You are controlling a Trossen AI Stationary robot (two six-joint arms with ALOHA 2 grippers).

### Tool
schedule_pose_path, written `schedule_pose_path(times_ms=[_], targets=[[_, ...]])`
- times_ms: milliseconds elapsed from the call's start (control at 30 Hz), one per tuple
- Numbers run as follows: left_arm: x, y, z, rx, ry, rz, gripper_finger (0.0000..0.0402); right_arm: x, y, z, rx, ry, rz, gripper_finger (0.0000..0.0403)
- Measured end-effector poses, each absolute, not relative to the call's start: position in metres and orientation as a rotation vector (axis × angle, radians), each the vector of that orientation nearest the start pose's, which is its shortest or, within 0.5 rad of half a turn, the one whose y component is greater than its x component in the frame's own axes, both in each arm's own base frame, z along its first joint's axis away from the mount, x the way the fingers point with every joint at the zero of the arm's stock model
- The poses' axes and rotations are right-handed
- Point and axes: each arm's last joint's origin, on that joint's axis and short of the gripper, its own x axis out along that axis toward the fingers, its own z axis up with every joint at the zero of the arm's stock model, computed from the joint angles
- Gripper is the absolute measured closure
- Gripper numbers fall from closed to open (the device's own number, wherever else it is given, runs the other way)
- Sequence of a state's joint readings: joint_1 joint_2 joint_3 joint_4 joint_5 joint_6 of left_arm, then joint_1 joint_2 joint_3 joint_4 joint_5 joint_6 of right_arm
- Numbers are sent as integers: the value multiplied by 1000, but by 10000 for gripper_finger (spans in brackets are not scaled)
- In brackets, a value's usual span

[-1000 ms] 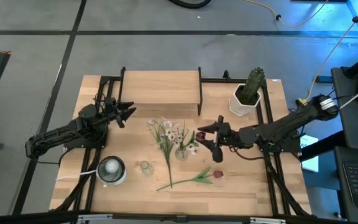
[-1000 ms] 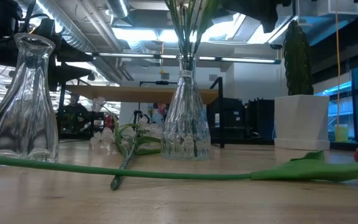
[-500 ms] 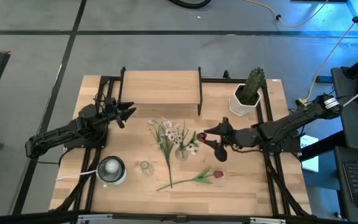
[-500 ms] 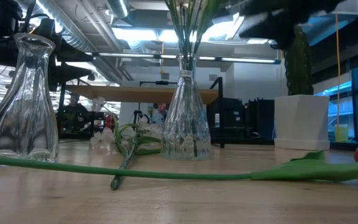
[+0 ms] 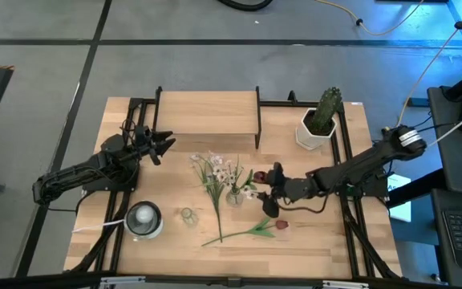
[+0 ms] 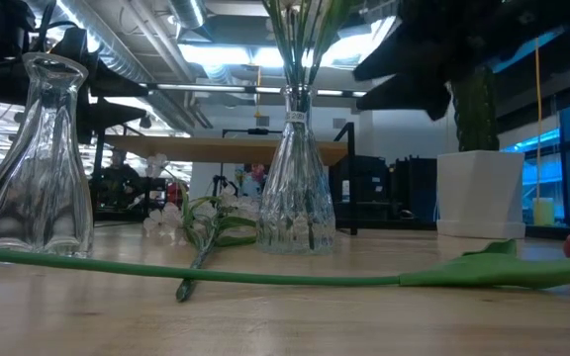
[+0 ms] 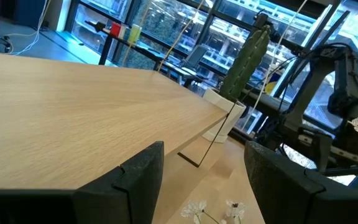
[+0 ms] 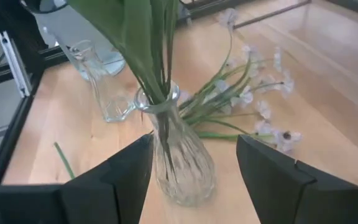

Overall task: Pick and place flowers into a vace then onto a shelf
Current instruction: Put the right transparent vase with flowers on the shelf

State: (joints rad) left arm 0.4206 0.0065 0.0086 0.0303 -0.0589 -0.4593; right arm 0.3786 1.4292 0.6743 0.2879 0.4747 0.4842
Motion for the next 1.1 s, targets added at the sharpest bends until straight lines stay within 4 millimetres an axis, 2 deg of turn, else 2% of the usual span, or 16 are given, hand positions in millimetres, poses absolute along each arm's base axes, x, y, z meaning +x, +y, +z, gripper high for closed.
schedule_pose_path(times_ms=[200, 567, 800, 1100], targets=[[88, 41, 168, -445, -137, 465, 185, 284, 99, 182, 254, 358, -176, 169], [88, 41, 168, -445, -138, 465, 185, 298, 104, 159, 216, 335, -156, 169], [88, 41, 168, -445, -138, 465, 185, 316, 108, 162, 153, 313, -149, 169], [88, 41, 168, -445, -137, 465, 185, 341, 101, 167, 176, 294, -194, 175]])
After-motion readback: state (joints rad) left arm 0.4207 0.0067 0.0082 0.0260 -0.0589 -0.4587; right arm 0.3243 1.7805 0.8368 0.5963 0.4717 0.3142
